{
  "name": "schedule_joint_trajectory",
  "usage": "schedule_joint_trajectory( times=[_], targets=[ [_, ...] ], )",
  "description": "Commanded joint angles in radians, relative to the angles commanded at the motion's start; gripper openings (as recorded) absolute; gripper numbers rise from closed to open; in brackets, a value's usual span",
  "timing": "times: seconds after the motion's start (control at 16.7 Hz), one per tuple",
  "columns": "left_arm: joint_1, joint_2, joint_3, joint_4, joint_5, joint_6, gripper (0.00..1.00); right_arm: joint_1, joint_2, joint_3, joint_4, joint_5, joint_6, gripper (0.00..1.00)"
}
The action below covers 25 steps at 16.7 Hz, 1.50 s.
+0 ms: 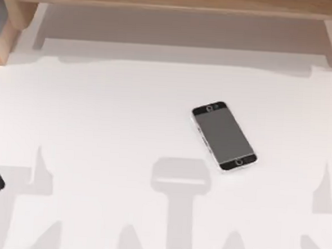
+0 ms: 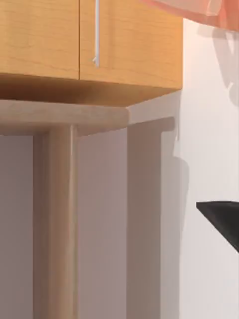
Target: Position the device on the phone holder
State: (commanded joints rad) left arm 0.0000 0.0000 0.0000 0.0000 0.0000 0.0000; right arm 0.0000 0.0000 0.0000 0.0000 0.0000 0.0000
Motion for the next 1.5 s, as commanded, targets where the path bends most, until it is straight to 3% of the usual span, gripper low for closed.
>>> schedule_joint_trajectory(
  times=[0.24,0.48,0.96,1.5],
  targets=[
    [0.0,0.0,0.0,0.0,0.0,0.0,1.0,-0.003,0.028,0.029,-0.025,0.0,0.003,1.0],
    [0.0,0.0,0.0,0.0,0.0,0.0,1.0,-0.011,0.208,0.214,-0.165,0.003,0.022,1.0],
    [0.0,0.0,0.0,0.0,0.0,0.0,1.0,0.028,0.993,0.97,-0.651,0.02,0.073,1.0],
    [0.0,0.0,0.0,0.0,0.0,0.0,1.0,0.243,1.901,1.706,-1.134,0.027,0.108,1.0]
  ],
)
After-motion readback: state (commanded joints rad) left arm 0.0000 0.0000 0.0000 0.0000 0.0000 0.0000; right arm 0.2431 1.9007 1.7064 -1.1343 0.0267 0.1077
